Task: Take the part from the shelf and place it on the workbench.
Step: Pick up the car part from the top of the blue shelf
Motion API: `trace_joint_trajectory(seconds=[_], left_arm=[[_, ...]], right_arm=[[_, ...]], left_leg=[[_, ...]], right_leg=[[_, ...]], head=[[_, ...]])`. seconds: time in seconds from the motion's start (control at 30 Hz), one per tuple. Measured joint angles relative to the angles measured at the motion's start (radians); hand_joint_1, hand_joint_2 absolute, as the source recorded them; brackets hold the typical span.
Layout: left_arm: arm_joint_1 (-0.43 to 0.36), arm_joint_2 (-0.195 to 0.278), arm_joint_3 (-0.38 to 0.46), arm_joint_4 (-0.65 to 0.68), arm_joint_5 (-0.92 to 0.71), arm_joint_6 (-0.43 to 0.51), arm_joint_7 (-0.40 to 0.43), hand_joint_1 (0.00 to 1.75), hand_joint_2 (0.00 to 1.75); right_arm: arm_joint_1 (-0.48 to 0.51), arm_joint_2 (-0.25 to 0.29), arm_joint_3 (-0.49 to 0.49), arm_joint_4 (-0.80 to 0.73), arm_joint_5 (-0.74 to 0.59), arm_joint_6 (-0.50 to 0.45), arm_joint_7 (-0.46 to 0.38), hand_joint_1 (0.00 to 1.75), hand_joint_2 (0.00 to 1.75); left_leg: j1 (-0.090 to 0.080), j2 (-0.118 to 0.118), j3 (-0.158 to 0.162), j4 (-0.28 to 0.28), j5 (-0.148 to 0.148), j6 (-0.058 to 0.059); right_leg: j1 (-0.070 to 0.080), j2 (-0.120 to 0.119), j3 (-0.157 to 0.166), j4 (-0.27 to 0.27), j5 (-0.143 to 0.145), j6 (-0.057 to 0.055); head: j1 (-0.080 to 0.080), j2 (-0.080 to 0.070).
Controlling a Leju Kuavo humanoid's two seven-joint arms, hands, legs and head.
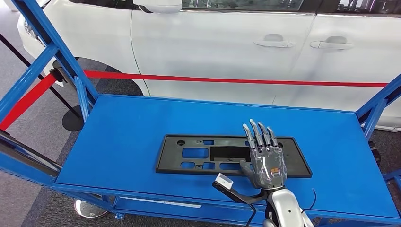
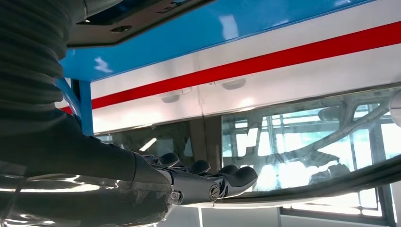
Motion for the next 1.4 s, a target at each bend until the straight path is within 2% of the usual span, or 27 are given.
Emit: trace_joint_trajectory(seconds=[0.4,0.6,0.8,1.03,1.23,1.4], left_arm=[[0.001,0.000,-0.014,0.000,-0.009,0.021,0.009,0.00,0.00],[0.009,-0.002,-0.014,0.000,0.006,0.034,0.010,0.00,0.00],[0.009,-0.003,-0.014,0.000,0.011,0.039,0.011,0.00,0.00],[0.009,-0.010,-0.014,-0.002,0.024,0.064,0.013,0.00,0.00],[0.006,-0.019,-0.031,-0.004,-0.001,0.068,0.018,0.00,0.00],[0.003,-0.022,-0.055,-0.004,-0.018,0.067,0.024,0.00,0.00]], right_arm=[[0.033,0.008,-0.005,-0.047,0.010,-0.001,-0.026,0.00,1.75],[0.137,-0.033,0.005,-0.191,0.031,0.002,-0.015,0.00,1.75],[0.185,-0.056,0.013,-0.260,0.039,0.003,-0.009,0.00,1.75],[0.290,-0.102,0.046,-0.323,0.100,0.029,0.062,0.00,1.75],[0.247,-0.102,0.083,-0.257,0.074,0.143,0.072,0.00,1.75],[0.147,-0.056,0.093,-0.108,0.067,0.192,0.066,0.00,1.75]], left_leg=[[-0.002,0.000,0.002,0.000,0.000,0.000],[-0.002,0.001,0.002,0.000,-0.003,0.000],[-0.002,0.002,0.003,0.000,-0.004,0.001],[-0.002,0.002,0.004,0.000,-0.006,0.000],[-0.002,0.002,0.005,0.000,-0.006,0.000],[-0.002,0.003,0.008,0.000,-0.006,0.000]], right_leg=[[-0.001,0.000,0.000,0.000,-0.001,0.001],[-0.001,0.001,0.001,0.000,-0.003,0.000],[-0.001,0.001,0.002,0.000,-0.003,0.001],[-0.001,0.002,0.004,0.000,-0.005,0.003],[-0.001,0.002,0.005,0.000,-0.005,0.003],[-0.001,0.003,0.007,0.000,-0.005,0.003]], head=[[0.000,0.000],[0.000,0.000],[0.000,0.000],[0.000,0.000],[0.000,0.000],[0.000,0.000]])
